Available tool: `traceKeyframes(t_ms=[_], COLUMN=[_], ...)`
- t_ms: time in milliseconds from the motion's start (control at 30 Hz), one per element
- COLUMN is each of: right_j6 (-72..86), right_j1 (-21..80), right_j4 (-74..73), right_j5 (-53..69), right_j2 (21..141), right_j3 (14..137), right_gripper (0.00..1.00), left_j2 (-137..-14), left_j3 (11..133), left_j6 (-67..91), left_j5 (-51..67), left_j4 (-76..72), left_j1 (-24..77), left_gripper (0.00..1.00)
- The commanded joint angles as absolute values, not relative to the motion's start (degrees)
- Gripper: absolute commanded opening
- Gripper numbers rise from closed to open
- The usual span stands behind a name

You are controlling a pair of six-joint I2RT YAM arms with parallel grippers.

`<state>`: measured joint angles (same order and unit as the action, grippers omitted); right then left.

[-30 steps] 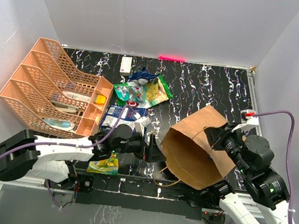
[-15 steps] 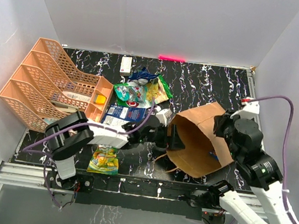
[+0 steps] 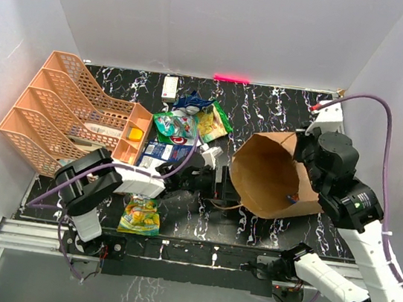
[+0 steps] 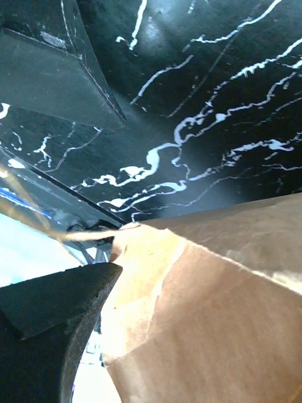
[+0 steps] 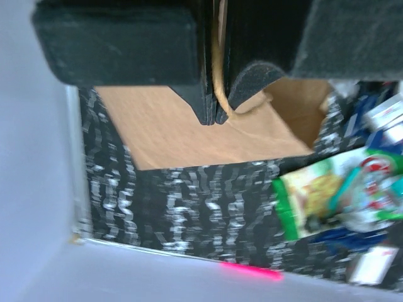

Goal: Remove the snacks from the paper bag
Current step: Adjust the paper bag at the center of the board.

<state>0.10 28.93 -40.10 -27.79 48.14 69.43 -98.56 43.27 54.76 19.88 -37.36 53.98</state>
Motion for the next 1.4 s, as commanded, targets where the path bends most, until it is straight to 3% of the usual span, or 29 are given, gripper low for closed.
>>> traceKeyframes(t_ms=[0, 100, 233, 300, 500, 700, 767, 867, 967, 1033, 1200, 1367], right_j6=[0.23, 12.23, 40.68, 41.77, 25.39, 19.74, 21.89, 27.05, 30.79, 27.48, 21.63, 19.24], right_j1=[29.27, 29.19, 29.27, 29.26, 29.27, 29.26, 29.27, 29.25, 29.27, 29.25, 29.26, 29.26], right_j4=[-42.72, -40.35, -10.07, -7.17, -40.50, -50.07, -47.67, -33.28, -24.68, -32.85, -46.06, -51.00], right_j5=[-3.29, 16.41, 41.38, 37.73, 3.18, -10.43, -9.36, 12.72, 32.50, 24.27, -4.68, 4.27], right_j2=[50.11, 50.82, 46.14, 41.90, 41.12, 43.29, 41.20, 38.03, 44.66, 45.80, 36.06, 36.33], right_j3=[72.02, 64.90, 40.24, 36.83, 56.81, 68.93, 67.24, 52.86, 42.55, 47.28, 58.60, 56.32], right_gripper=[0.08, 0.08, 0.08, 0.08, 0.08, 0.08, 0.08, 0.08, 0.08, 0.08, 0.08, 0.08], left_j2=[-94.10, -91.41, -85.18, -80.51, -66.74, -65.00, -64.53, -63.64, -62.94, -62.10, -60.64, -62.05], left_j3=[41.40, 37.68, 32.54, 31.13, 30.19, 30.77, 29.94, 28.36, 28.95, 29.63, 29.72, 28.71], left_j6=[52.57, 51.80, 49.16, 47.29, 43.78, 44.02, 45.08, 46.23, 45.22, 44.06, 42.81, 44.20], left_j5=[21.76, 19.85, 16.93, 15.25, 11.02, 11.12, 11.25, 10.91, 10.38, 10.37, 12.36, 17.18], left_j4=[-31.61, -29.43, -24.58, -20.95, -11.26, -12.81, -14.67, -15.89, -13.89, -12.36, -15.00, -23.85], left_j1=[54.02, 53.98, 53.98, 54.08, 54.27, 54.31, 54.29, 54.25, 54.23, 54.27, 54.26, 54.32], left_gripper=[0.81, 0.78, 0.85, 0.90, 0.96, 0.96, 0.96, 0.97, 0.98, 0.98, 0.98, 0.98])
